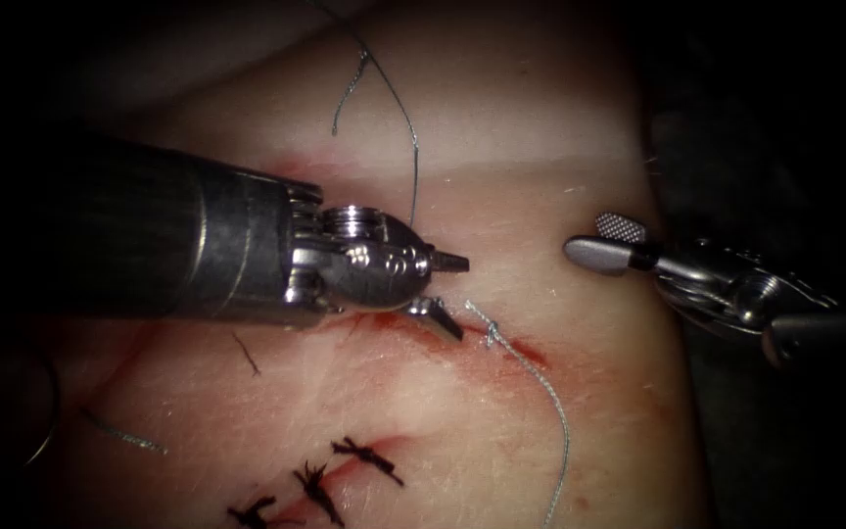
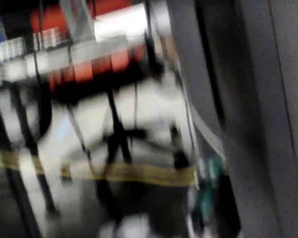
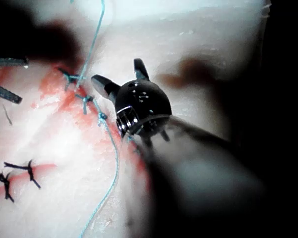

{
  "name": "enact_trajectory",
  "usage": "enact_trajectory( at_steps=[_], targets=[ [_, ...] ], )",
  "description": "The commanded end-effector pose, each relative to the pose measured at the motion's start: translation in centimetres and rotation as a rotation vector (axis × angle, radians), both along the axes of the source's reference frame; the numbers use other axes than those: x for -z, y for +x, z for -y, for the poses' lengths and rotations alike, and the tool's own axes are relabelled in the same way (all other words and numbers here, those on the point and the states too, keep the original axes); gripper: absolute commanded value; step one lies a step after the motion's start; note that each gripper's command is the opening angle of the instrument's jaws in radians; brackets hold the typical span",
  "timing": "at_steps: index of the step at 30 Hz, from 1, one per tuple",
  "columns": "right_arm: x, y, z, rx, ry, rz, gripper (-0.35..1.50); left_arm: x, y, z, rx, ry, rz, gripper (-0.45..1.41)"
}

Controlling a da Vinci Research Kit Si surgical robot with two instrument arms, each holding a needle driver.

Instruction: Wound Closure

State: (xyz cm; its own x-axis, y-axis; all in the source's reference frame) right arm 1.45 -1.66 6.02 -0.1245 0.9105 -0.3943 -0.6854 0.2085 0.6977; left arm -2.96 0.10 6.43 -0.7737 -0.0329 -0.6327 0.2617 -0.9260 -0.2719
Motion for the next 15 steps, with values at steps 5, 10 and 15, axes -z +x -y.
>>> enact_trajectory(
  at_steps=[5,10,15],
  targets=[
    [-0.01,-0.09,-0.11,-0.029,0.008,0.008,1.47,-0.50,-0.35,0.28,-0.403,-0.173,0.205,0.29],
    [-0.01,-0.12,-0.12,-0.039,0.009,0.011,1.47,-0.63,-0.46,0.34,-0.567,-0.206,0.283,0.27],
    [-0.02,-0.10,-0.11,-0.043,0.011,0.010,1.47,-0.67,-0.59,0.44,-0.652,-0.225,0.356,0.27]
  ],
)
